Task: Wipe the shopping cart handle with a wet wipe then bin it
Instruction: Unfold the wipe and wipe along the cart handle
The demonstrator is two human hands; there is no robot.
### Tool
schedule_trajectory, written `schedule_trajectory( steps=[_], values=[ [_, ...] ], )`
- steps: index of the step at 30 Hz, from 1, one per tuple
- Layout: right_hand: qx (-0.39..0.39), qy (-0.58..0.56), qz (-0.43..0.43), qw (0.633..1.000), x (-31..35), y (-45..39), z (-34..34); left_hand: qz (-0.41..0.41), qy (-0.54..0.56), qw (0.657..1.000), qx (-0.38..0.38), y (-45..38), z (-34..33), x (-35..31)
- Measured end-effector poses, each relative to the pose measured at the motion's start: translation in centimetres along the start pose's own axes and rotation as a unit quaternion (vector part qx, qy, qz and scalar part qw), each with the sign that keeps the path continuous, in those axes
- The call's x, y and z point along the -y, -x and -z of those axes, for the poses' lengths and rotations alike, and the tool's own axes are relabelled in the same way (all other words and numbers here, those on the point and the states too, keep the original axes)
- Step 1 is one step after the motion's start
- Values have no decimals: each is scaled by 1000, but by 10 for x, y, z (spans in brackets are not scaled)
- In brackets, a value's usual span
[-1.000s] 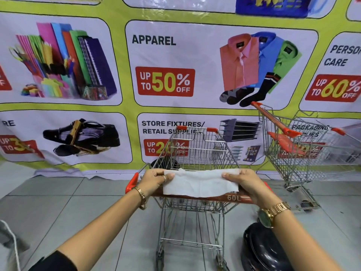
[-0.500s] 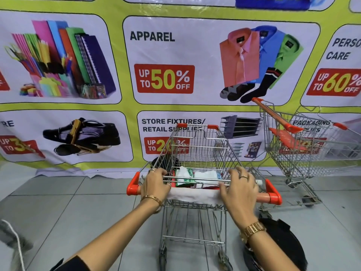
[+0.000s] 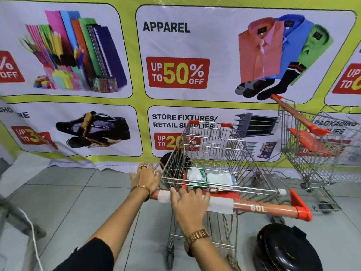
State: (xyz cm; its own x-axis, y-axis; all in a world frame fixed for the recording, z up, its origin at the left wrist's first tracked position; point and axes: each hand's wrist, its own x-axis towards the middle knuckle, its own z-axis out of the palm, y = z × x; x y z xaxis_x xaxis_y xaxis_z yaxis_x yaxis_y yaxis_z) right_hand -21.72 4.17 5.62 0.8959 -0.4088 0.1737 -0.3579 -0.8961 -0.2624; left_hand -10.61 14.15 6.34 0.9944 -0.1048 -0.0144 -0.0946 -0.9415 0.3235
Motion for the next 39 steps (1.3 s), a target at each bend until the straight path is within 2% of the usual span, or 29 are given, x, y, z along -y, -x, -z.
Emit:
schedule_trajectory(
  steps=[5,9,12,16,19,20,23,26,28,30,32,35,39],
  values=[
    [-19,66,76,995,-49,6,-12,-10,-59,998,11,-4,-5,9],
    [-112,71,31,991,-94,10,-1,-15,-66,998,18,-1,-5,7],
    [-114,61,-27,991,-70,10,-2,-2,-60,998,26,1,-8,4],
    [-91,37,34,995,0,8,-16,60,-55,995,49,5,-11,-1],
    [-54,40,45,997,-9,2,-18,74,-59,995,41,3,-10,3],
    [-44,54,36,997,-27,2,-16,80,-57,994,44,2,-10,5],
    [-87,84,-33,992,-80,6,-3,83,-50,994,59,2,-10,3],
    [-90,64,-113,987,-70,5,-3,71,-60,994,52,4,-11,-4],
    [-70,41,-92,992,-32,1,-11,65,-70,994,44,6,-11,-5],
    [-66,32,-31,997,1,1,-20,55,-81,994,46,6,-9,-3],
    [-68,37,19,997,8,0,-25,50,-87,994,45,6,-8,1],
    [-55,58,11,997,-43,3,-19,51,-79,995,42,4,-8,3],
    [-139,89,-79,983,-135,8,7,46,-74,995,48,5,-8,0]
  ],
)
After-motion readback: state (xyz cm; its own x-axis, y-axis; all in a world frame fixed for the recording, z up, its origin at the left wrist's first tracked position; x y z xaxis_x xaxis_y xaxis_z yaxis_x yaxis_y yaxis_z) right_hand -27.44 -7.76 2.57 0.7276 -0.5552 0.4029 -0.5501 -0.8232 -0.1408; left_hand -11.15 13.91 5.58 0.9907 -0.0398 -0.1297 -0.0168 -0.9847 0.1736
